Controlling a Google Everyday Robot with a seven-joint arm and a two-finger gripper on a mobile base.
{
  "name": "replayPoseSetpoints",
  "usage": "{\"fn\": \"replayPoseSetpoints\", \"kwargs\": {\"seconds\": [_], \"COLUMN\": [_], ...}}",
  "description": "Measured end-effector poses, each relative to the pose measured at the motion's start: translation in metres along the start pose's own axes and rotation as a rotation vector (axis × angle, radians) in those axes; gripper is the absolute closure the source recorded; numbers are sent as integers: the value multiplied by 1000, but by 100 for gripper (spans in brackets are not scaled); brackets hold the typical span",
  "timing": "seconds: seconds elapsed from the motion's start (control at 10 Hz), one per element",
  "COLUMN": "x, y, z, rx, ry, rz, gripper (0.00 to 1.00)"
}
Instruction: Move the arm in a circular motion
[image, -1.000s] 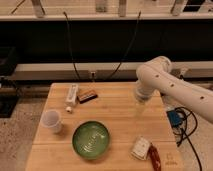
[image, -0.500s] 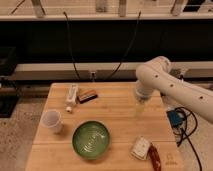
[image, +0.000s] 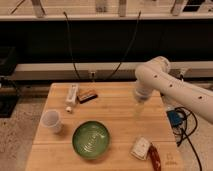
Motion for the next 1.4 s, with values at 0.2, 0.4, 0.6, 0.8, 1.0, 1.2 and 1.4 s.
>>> {"fn": "replayPoseSetpoints", "kwargs": {"seconds": [0.2,0.4,0.6,0.8,1.0,1.2,1.4], "x": [1,0,-1,0,0,-1,-1], "y": [0,-1,-1,0,0,0,-1], "z": [0,0,0,0,1,1,0], "rx": [2,3,4,5,5,7,9], "ry": [0,-1,-2,-3,-4,-5,-5], "rz": [0,-1,0,3,5,8,12], "gripper": [20,20,20,20,20,20,20]}}
